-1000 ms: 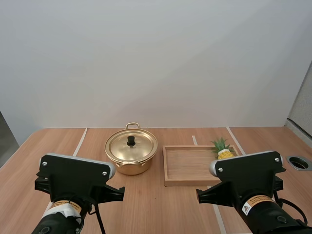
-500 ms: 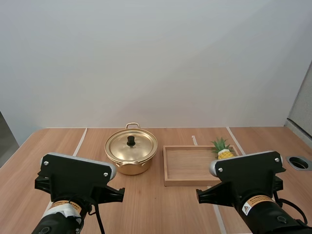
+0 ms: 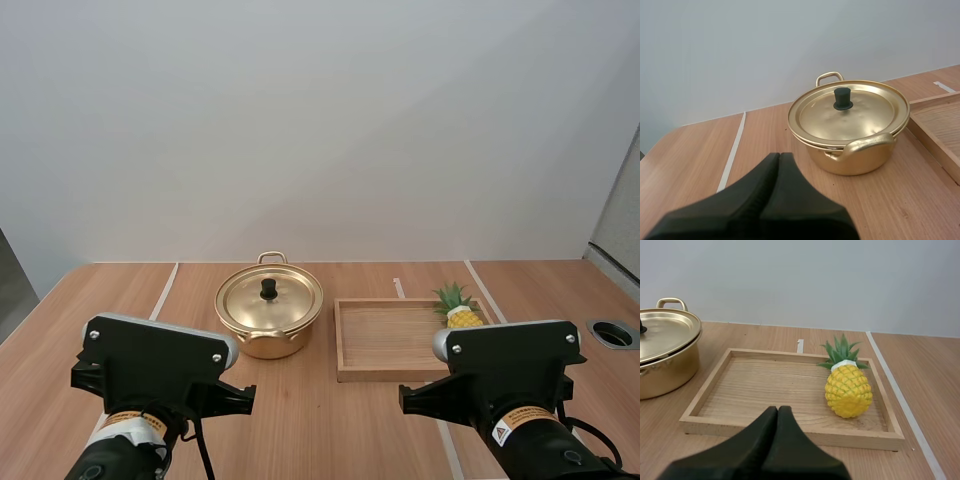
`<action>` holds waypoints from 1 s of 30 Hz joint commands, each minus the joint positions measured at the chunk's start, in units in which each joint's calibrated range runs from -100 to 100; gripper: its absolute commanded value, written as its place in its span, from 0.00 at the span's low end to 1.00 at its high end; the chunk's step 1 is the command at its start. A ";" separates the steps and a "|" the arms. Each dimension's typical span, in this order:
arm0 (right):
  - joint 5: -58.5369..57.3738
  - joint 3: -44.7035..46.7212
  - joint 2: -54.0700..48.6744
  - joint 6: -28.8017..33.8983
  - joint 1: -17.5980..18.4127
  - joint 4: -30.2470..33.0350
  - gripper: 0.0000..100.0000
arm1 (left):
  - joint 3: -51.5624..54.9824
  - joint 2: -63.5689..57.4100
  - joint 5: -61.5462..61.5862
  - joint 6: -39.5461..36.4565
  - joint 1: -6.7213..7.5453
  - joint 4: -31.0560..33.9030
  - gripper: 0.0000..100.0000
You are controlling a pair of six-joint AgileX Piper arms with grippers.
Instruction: Open the pot, put the grape inside, and close it
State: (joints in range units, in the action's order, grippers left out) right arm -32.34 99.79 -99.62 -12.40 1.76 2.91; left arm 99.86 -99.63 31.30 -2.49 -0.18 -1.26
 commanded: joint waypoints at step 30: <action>1.14 0.21 -0.38 0.46 -0.17 -0.52 0.00 | 0.14 -0.37 -0.71 0.04 0.20 0.14 0.00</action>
State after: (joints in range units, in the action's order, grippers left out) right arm -32.18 99.79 -99.62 -12.12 1.76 2.47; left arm 99.86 -99.63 31.30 -2.49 -0.18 -1.26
